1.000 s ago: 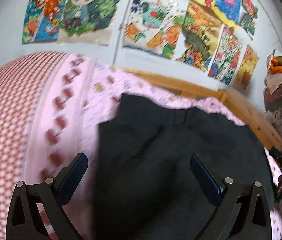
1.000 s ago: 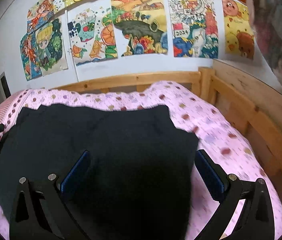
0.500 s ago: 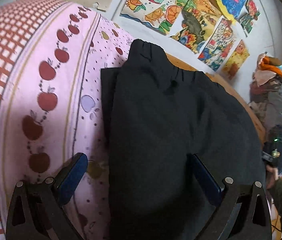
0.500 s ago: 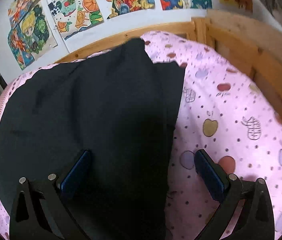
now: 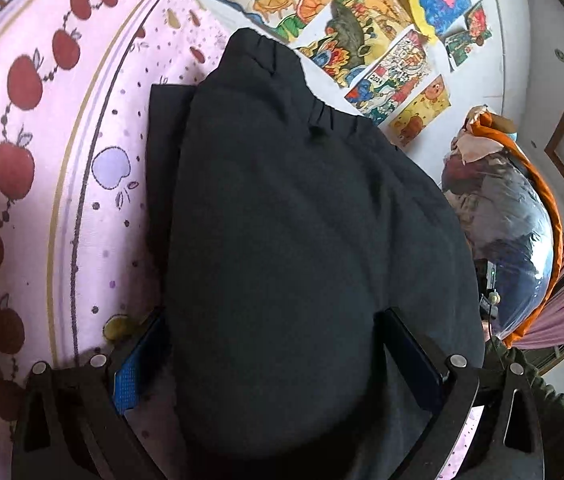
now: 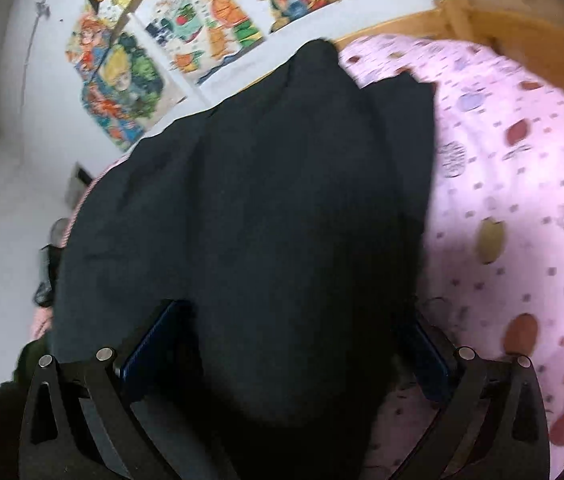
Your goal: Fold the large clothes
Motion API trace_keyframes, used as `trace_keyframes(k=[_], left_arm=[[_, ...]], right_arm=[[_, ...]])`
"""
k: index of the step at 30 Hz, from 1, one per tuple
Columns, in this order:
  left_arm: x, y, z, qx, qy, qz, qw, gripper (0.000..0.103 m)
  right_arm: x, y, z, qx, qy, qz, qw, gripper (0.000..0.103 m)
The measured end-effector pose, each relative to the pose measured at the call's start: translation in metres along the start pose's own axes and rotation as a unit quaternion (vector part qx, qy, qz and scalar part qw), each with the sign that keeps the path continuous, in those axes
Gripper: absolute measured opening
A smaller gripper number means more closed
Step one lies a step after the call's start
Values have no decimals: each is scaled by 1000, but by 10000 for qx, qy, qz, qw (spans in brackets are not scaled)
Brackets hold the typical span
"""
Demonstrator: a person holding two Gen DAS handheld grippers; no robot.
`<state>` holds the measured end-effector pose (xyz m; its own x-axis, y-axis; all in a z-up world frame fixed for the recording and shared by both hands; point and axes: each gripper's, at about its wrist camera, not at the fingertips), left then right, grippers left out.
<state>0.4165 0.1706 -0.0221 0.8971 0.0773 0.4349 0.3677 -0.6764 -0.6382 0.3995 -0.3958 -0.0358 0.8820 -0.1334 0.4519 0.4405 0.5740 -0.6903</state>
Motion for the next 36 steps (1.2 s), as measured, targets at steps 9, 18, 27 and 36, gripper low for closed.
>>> trace_keyframes(k=[9,18,27,36], left_arm=[[2,6,-5,185,53,165,9997,103],[3,9,-8,256,88,259,9993,103],[2,8,-7,283,53,311,9991,103],[7,9,-10,311,-43,453,9985,103]], right_arm=[[-8,6,13,-340,1,-63,9994,102],[0,5,-2,-155,218,-25,9996,102],[0,7,0,-310,215,35,9993,102],[16,10,3,-395,536,522,9964,102]])
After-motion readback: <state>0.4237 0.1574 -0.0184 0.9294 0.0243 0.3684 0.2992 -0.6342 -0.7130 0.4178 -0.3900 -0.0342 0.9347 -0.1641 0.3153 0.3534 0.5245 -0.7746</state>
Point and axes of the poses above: each gripper's, at about its wrist camera, not at the fingertips, and y roughly the way its jaws point, z to its left, x to its top, and after that the axes turned 4 degrees about z, right-handed
